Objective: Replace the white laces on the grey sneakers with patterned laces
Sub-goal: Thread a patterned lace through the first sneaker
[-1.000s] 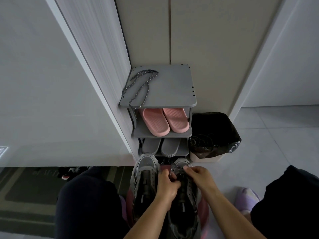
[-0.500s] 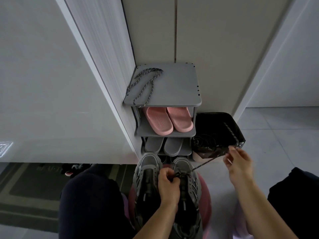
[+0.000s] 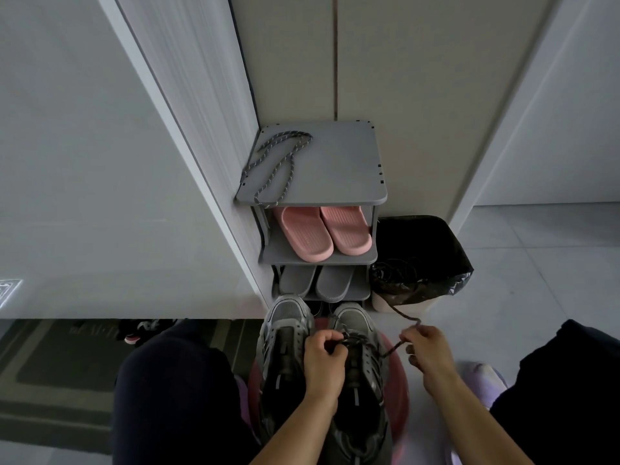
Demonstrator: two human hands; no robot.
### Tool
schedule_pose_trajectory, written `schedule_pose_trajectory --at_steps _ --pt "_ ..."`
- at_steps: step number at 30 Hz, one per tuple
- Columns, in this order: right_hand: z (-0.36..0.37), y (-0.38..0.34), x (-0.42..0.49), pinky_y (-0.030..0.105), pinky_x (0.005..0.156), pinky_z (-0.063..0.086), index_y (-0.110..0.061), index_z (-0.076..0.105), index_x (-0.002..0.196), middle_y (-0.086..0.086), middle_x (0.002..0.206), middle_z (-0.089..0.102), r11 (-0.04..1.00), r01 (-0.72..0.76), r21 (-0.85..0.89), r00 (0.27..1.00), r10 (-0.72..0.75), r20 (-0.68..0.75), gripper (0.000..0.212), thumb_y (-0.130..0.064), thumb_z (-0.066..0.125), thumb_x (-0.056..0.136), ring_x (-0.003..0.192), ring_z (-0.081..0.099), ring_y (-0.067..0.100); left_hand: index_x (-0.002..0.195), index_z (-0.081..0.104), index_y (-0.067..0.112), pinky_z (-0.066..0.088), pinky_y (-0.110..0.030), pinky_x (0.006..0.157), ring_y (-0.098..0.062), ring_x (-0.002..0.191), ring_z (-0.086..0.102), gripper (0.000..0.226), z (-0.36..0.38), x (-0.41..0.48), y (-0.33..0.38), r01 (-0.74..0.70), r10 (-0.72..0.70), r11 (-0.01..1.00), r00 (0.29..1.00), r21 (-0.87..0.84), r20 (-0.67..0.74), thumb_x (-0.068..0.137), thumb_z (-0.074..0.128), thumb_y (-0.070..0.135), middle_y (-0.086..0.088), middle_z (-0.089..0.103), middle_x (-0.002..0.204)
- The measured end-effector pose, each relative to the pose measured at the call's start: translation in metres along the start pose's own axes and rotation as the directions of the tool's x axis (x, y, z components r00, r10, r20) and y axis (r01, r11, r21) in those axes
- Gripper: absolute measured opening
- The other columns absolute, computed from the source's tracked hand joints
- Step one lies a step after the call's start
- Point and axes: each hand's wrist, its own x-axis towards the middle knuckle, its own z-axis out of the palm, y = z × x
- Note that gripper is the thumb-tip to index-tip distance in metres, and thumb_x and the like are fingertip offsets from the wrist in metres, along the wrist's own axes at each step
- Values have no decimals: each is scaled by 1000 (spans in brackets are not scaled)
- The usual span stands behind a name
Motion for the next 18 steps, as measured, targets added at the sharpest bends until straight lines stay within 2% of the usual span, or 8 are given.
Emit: schedule_pose_trajectory --at_steps 2,3,4,6,8,13,16,18 --pt "0 7 -1 28 65 40 1 52 114 18 101 51 963 60 -263 995 -77 -58 32 -5 60 83 81 56 29 90 55 19 39 -1 52 -3 71 49 17 1 1 1 -12 13 999 1000 30 -11 88 51 3 -2 49 113" --pt "2 8 -4 28 75 40 -1 48 121 17 115 46 935 110 -336 989 -136 -53 42 -6 62 82 90 56 31 89 54 19 40 -2 50 -4 69 48 17 2 1 2 -19 19 999 1000 44 -11 88 51 3 -3 49 113" --pt "4 9 -6 27 78 40 -5 50 119 15 120 44 898 199 -393 976 -218 -2 40 -6 64 82 90 56 28 89 54 20 40 -3 49 -5 67 48 17 2 2 2 -20 21 998 1000 56 -6 88 50 3 -4 49 114" --pt "11 7 -11 20 72 41 -17 60 95 13 111 55 792 389 -470 921 -322 219 20 -5 64 80 77 55 18 92 54 18 40 -5 49 -6 67 49 15 2 3 2 -27 27 996 1000 82 1 88 50 4 -5 50 115" --pt "15 5 -12 9 62 40 -24 59 79 8 95 59 724 477 -498 869 -304 390 19 -7 66 78 69 52 9 94 55 18 40 -8 55 -6 73 51 12 0 6 2 -39 36 992 999 116 26 89 51 8 -7 52 116" --pt "11 -3 -17 7 61 40 -28 50 66 -9 78 52 609 555 -567 830 -362 423 25 -14 64 82 64 50 4 90 54 17 37 -6 59 -7 77 49 7 -4 15 11 -79 56 967 994 241 98 87 57 10 -6 52 112" --pt "10 -7 -21 12 61 40 -25 50 72 -10 71 55 596 580 -555 812 -371 450 19 -15 61 83 64 51 5 92 47 17 36 -13 79 -14 98 48 12 -4 15 10 -176 139 899 983 400 120 89 51 6 0 43 112" --pt "10 -7 -20 14 65 39 -22 58 82 -9 77 56 532 604 -593 795 -360 488 6 -18 60 84 71 53 7 95 48 14 36 -16 87 -17 106 47 13 -3 15 7 -228 194 862 974 453 120 90 47 3 -2 44 116"
